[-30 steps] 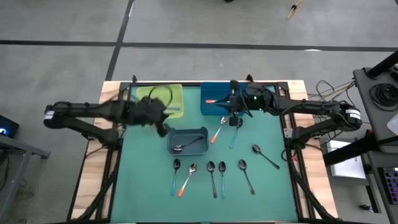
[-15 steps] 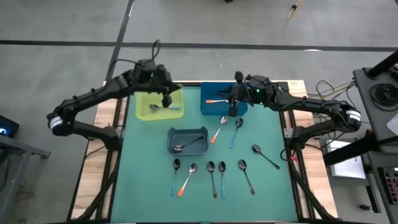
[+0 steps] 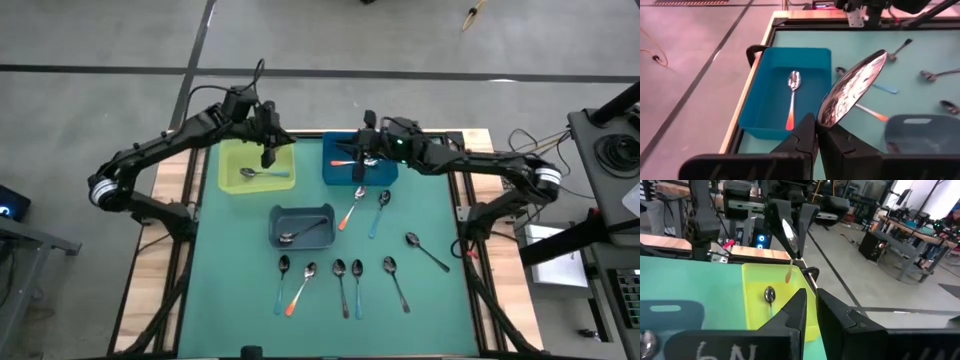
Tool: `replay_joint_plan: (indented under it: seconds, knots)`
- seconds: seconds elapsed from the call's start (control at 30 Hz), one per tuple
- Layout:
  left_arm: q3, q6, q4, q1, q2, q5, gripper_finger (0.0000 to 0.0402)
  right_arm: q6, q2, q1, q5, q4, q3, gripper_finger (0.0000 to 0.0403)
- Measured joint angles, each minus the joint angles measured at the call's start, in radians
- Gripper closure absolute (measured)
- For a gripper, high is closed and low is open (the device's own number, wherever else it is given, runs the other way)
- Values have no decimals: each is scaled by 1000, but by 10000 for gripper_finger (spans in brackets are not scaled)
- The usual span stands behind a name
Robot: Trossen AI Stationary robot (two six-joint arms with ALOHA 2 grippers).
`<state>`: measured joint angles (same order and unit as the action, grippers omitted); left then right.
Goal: Sort silverware by color (type)
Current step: Put the orange spoon into the blue bin
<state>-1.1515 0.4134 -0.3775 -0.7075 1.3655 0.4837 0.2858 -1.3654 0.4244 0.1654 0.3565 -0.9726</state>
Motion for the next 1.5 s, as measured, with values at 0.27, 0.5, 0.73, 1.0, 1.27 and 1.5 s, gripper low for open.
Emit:
replay_joint_plan:
  seconds: [0.27,0.5,0.73,1.0,1.27,1.5]
  knots:
    - [0,76,4,-64,29,0,401,34,-210,40,0,-86,-213,369]
    - [0,76,5,-138,47,-2,401,63,-361,90,0,-285,-421,369]
    - [1,77,9,-148,90,-1,401,92,-452,103,0,-357,-540,369]
    - [2,77,39,-148,123,-1,401,81,-466,105,20,-359,-562,369]
    - [2,46,61,-148,123,5,401,27,-460,104,106,-320,-576,311]
    - [2,-3,64,-147,123,52,401,47,-468,98,114,-299,-579,226]
